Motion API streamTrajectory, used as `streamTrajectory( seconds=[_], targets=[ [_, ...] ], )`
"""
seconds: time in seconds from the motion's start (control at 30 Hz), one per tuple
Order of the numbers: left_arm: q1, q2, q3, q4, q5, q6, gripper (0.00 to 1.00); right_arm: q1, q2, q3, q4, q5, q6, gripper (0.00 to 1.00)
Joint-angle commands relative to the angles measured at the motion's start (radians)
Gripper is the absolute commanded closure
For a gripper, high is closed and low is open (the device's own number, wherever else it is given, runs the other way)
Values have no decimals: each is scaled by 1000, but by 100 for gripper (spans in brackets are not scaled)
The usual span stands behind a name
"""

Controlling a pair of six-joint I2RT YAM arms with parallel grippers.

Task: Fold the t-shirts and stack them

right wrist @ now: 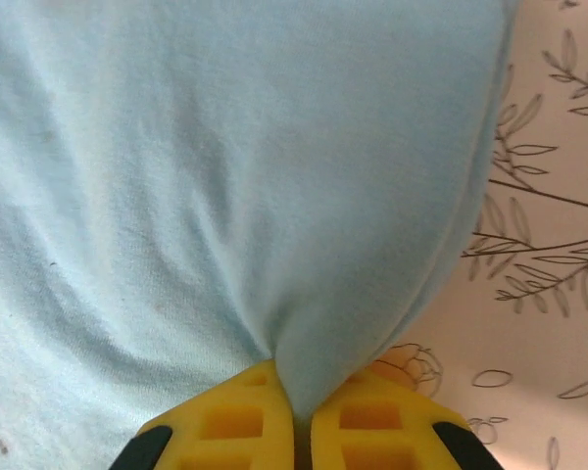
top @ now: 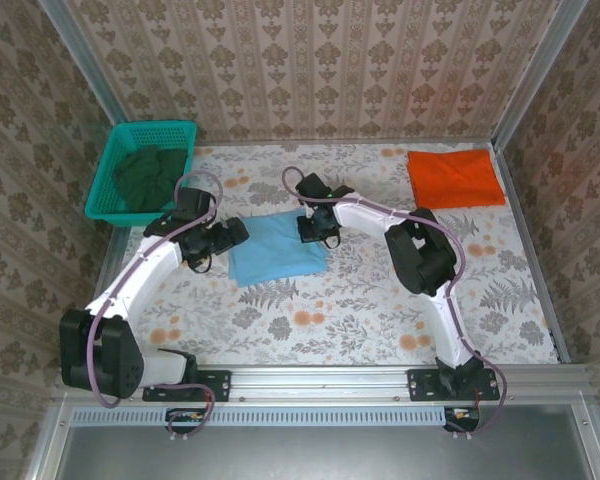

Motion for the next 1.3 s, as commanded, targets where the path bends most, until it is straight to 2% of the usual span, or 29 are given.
streamTrajectory(
  seconds=[0.0, 0.3, 0.4, 0.53, 0.63, 0.8, 1.0, 1.27],
  targets=[
    [-7, -37, -20, -18, -10, -25, 0, -92, -28, -94, -35, 79, -45, 100],
    [-8, -44, -38, 0, 4, -46, 0, -295, -183, -214, 80, 142, -204, 100],
    [-8, -42, -41, 8, 9, -51, 0, -352, -182, -173, 55, 113, -218, 100],
    [-8, -39, -40, 9, 18, -56, 0, -385, -149, -65, -57, 160, -248, 100],
    [-8, -40, -42, 9, 23, -58, 0, -397, -187, -85, -5, 188, -279, 100],
    [-7, -57, -53, 9, 18, -63, 0, -411, -259, -102, 58, 151, -279, 100],
    [-6, -59, -56, 17, 19, -68, 0, -443, -278, -46, 28, 179, -308, 100],
    [-2, -62, -62, 22, 20, -68, 0, -509, -328, -32, 7, 144, -417, 100]
  ],
)
